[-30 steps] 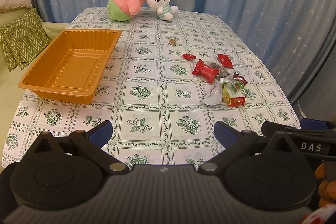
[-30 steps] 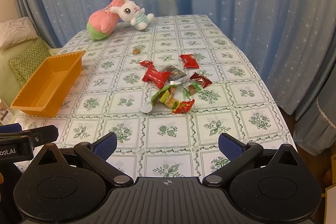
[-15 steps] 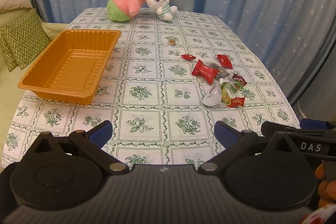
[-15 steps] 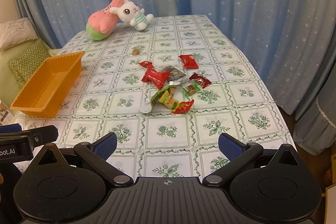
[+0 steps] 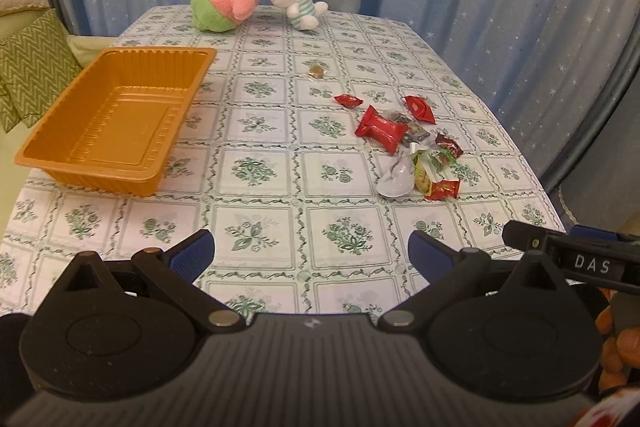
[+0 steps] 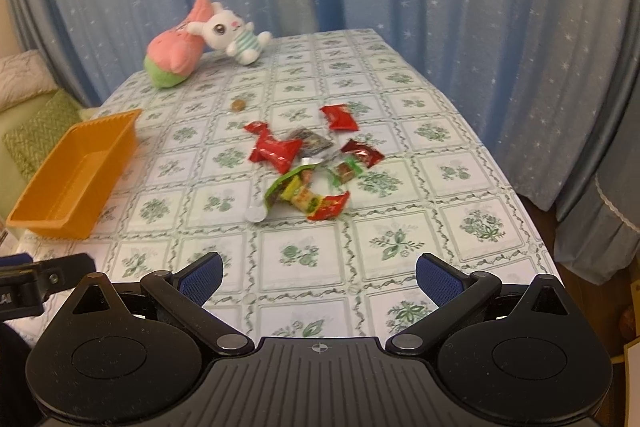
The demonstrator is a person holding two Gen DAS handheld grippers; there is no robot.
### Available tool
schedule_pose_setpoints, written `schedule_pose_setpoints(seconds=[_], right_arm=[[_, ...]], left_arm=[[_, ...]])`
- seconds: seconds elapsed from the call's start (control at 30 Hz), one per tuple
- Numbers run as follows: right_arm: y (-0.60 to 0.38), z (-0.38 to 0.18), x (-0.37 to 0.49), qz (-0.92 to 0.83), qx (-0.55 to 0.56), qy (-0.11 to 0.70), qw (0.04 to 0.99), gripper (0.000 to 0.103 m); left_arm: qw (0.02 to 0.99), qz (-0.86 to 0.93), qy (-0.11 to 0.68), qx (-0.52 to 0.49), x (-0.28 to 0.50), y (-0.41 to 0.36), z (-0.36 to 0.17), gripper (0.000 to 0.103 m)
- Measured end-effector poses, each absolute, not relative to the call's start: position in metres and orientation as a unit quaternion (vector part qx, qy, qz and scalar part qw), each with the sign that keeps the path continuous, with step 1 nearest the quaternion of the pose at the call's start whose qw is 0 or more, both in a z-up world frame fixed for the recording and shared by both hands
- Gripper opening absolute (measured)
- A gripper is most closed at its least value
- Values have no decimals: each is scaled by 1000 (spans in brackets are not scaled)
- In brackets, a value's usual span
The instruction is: Organize snacks
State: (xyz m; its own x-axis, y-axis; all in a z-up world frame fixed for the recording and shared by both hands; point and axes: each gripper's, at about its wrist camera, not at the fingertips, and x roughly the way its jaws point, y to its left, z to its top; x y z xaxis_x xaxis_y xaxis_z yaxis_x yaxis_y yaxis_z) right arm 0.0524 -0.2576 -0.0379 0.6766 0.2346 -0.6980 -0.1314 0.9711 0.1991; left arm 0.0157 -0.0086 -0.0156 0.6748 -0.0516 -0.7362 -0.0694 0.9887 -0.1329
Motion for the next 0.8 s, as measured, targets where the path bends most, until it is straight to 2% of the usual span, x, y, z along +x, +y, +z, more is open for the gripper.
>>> schedule_pose_setpoints(seconds=[0.2,0.27,0.4,0.47,0.8], right_arm=[[-270,-50,68,93,82,383,915,102],[-272,-57,76,99,89,384,914,89],[-276,-74,94,99,102,388,911,80],[-276,-83,104,100,108,392,908,72],[-265,-116,150,116,104,394,906,50]], left_arm=[[917,-23,391,-79,43,-18,-26,102],[916,-25,394,-67,54,-21,-31,101],[910,-34,410,-49,77,-26,-42,96],[914,-39,402,-43,89,-28,-45,94],[908,-61,412,-38,136,-35,-66,88]])
